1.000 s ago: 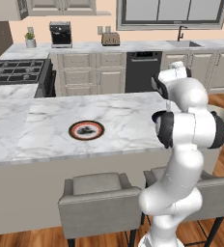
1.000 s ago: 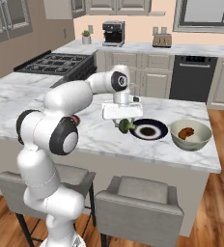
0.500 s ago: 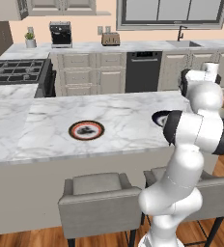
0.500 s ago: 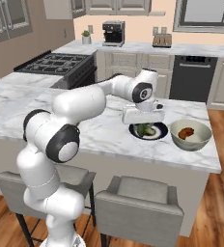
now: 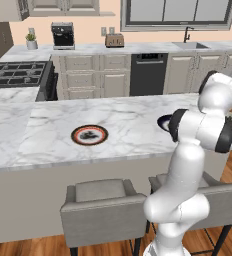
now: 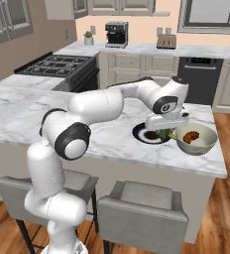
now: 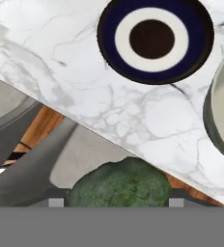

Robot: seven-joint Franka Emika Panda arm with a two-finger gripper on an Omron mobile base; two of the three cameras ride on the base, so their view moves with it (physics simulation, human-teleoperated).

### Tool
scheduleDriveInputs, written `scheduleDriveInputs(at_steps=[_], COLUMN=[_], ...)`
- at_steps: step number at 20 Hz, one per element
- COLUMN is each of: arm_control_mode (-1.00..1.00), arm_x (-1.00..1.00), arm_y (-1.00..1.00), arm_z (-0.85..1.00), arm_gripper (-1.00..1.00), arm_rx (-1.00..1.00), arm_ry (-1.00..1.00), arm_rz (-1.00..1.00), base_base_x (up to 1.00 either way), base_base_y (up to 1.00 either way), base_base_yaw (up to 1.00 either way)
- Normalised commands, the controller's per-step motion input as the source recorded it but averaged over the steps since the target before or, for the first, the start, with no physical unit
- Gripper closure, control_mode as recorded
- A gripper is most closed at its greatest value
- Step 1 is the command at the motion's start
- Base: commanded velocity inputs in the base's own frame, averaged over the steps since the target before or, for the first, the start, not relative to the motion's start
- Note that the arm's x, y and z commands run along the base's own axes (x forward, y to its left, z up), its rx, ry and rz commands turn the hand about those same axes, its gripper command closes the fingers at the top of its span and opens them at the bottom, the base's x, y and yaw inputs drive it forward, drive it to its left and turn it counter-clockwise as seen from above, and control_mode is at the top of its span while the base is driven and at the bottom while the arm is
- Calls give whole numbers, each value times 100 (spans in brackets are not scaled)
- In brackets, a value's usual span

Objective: Pick the chicken drumstick and broccoli from their plates and place them in the bowl. Then put the bowl in the fridge.

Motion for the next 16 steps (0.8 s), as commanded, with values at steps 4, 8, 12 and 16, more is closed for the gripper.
scheduleDriveInputs(at_steps=[4, 8, 12, 16], arm_control_mode=[-100, -100, -100, -100], arm_x=[54, 49, 34, 47], arm_y=[-57, -50, -49, -35], arm_z=[0, -1, -6, -5], arm_gripper=[100, 100, 100, 100], arm_rx=[10, 17, 11, 3], arm_ry=[13, 0, -13, -4], arm_rz=[0, 0, 1, 0], base_base_x=[0, 0, 0, 0], base_base_y=[0, 0, 0, 0], base_base_yaw=[0, 0, 0, 0])
